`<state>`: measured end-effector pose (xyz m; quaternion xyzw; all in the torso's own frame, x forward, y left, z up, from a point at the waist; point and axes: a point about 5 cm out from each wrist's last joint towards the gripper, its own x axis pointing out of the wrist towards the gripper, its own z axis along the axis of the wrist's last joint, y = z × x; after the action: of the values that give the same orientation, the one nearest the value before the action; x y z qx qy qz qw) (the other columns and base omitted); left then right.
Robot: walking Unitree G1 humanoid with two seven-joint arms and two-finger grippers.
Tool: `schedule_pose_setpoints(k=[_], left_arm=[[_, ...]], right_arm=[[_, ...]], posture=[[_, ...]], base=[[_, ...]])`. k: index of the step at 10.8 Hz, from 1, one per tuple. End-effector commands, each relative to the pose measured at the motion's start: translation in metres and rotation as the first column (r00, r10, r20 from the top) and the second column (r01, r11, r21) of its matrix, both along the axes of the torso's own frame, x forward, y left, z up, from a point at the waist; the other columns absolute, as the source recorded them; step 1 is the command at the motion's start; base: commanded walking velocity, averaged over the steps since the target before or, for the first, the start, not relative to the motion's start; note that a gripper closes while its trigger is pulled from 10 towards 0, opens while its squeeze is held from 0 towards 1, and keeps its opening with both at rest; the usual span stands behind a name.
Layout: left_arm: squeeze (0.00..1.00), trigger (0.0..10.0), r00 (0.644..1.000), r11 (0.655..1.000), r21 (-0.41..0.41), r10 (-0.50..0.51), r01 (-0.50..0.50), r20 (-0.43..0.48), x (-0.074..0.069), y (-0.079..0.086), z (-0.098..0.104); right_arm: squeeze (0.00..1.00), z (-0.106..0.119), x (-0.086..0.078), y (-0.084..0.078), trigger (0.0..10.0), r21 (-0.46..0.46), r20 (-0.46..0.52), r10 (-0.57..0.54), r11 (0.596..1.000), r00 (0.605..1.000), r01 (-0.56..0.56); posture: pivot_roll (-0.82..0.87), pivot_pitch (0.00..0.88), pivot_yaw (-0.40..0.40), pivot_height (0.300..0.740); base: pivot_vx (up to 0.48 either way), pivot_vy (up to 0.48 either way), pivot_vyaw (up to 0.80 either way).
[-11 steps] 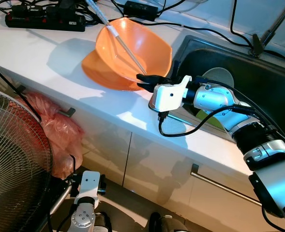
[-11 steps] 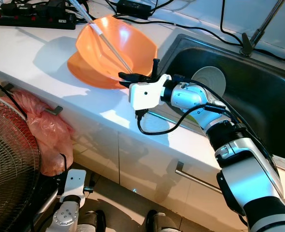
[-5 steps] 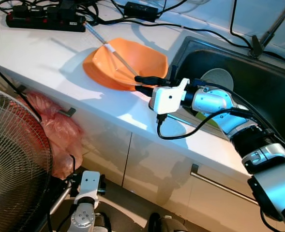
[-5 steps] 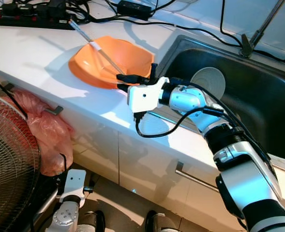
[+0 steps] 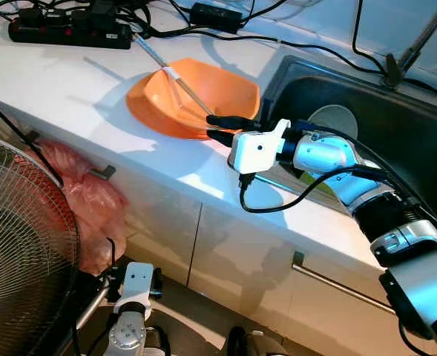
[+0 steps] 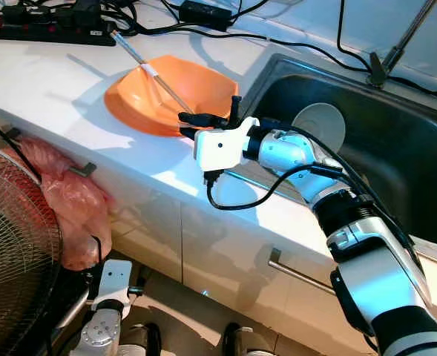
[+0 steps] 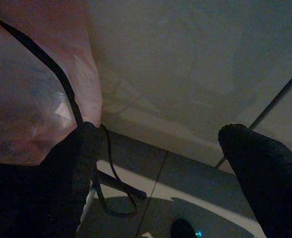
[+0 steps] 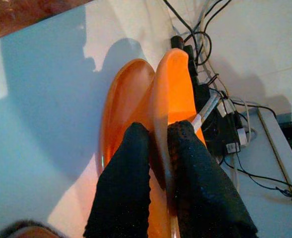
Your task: Kitchen organization
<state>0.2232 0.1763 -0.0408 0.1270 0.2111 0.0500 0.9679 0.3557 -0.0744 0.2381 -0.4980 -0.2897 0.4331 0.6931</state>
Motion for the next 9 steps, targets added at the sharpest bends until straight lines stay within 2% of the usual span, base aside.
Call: schedule_pose_setpoints(k=[1,2,3,4,9], left_arm=[[0.00,10.0,1.000,1.000,-0.001,-0.012,0.012,-0.028,-0.005,-0.005,-0.004],[0.00,10.0,1.000,1.000,-0.001,-0.011,0.011,-0.028,-0.005,-0.004,-0.005],[0.00,10.0,1.000,1.000,-0.001,-0.010,0.010,-0.028,-0.005,-0.004,-0.005],[0.00,10.0,0.999,1.000,0.001,-0.010,0.010,-0.031,-0.005,-0.004,-0.005],[0.00,10.0,1.000,1.000,0.002,-0.009,0.009,-0.029,-0.004,-0.004,-0.004]], right_arm=[[0.64,0.008,0.000,0.001,10.0,0.020,0.028,-0.003,1.000,1.000,0.002],[0.79,0.009,0.001,0.003,10.0,0.023,0.031,-0.003,1.000,1.000,0.003],[0.76,0.009,0.000,0.006,10.0,0.025,0.034,0.001,1.000,0.999,-0.001],[0.00,0.008,-0.002,0.013,10.0,0.032,0.038,0.015,0.999,0.999,-0.016],[0.00,0.009,0.000,0.022,10.0,0.053,0.040,0.008,0.999,0.999,-0.010]], posture=[[0.04,0.163,-0.118,0.740],[0.04,0.163,-0.118,0.740],[0.04,0.163,-0.118,0.740],[0.04,0.164,-0.120,0.740],[0.04,0.162,-0.119,0.740]], base=[[0.000,0.000,0.00],[0.000,0.000,0.00],[0.000,0.000,0.00],[0.000,0.000,0.00],[0.000,0.000,0.00]])
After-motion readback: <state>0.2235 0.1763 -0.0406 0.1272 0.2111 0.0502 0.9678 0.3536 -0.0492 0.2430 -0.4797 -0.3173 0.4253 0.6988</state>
